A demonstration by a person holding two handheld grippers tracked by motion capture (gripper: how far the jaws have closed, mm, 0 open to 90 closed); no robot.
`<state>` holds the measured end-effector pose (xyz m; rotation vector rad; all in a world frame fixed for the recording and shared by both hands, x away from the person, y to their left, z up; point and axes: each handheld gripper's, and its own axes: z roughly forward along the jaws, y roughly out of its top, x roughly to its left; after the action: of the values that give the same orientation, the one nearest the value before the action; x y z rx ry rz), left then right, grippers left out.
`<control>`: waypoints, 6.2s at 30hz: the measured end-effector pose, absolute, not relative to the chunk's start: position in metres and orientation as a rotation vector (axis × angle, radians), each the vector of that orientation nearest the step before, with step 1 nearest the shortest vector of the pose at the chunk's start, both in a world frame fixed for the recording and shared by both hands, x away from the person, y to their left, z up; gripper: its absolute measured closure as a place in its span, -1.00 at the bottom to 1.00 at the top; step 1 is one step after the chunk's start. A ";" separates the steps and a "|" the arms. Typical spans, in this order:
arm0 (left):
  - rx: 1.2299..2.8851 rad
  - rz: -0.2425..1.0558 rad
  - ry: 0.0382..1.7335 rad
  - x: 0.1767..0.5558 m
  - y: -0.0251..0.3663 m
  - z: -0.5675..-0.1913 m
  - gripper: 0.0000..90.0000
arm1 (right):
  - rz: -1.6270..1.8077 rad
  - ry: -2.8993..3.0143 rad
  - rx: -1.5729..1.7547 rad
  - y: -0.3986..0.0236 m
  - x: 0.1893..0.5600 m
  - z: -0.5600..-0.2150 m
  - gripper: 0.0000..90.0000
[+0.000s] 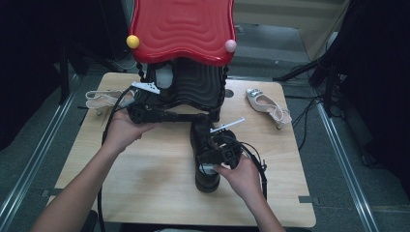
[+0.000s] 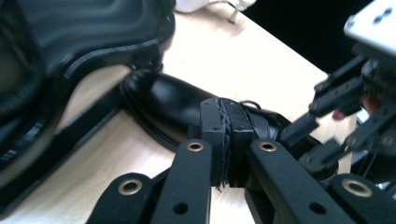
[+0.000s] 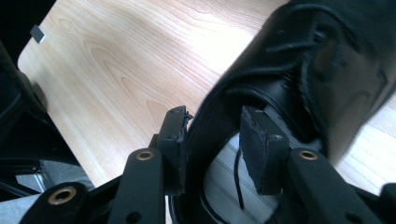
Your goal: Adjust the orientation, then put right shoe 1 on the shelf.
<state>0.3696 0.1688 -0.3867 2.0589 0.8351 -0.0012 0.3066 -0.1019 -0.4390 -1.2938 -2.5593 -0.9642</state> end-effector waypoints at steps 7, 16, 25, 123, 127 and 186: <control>2.056 0.025 0.841 0.378 0.172 -0.369 0.93 | -0.913 -2.564 -1.295 -0.084 0.311 -0.445 0.41; 2.050 0.046 0.826 0.384 0.172 -0.343 0.92 | -0.844 -2.560 -1.324 -0.071 0.319 -0.462 0.36; 2.029 0.098 0.819 0.393 0.178 -0.313 0.95 | -0.773 -2.622 -1.360 -0.058 0.317 -0.474 0.34; 1.990 0.329 0.924 0.450 0.186 -0.246 1.00 | -1.298 -2.745 -1.369 -0.080 0.371 -0.374 0.93; 2.007 0.346 0.909 0.450 0.186 -0.245 1.00 | -1.303 -2.769 -1.393 -0.069 0.374 -0.383 0.93; 2.028 0.367 0.904 0.449 0.188 -0.245 1.00 | -1.458 -2.684 -1.244 -0.066 0.364 -0.382 1.00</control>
<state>0.4493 0.1879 -0.2451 2.0280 0.9043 0.3674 0.3640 -0.0656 -0.3825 -1.2440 -2.6840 -1.4584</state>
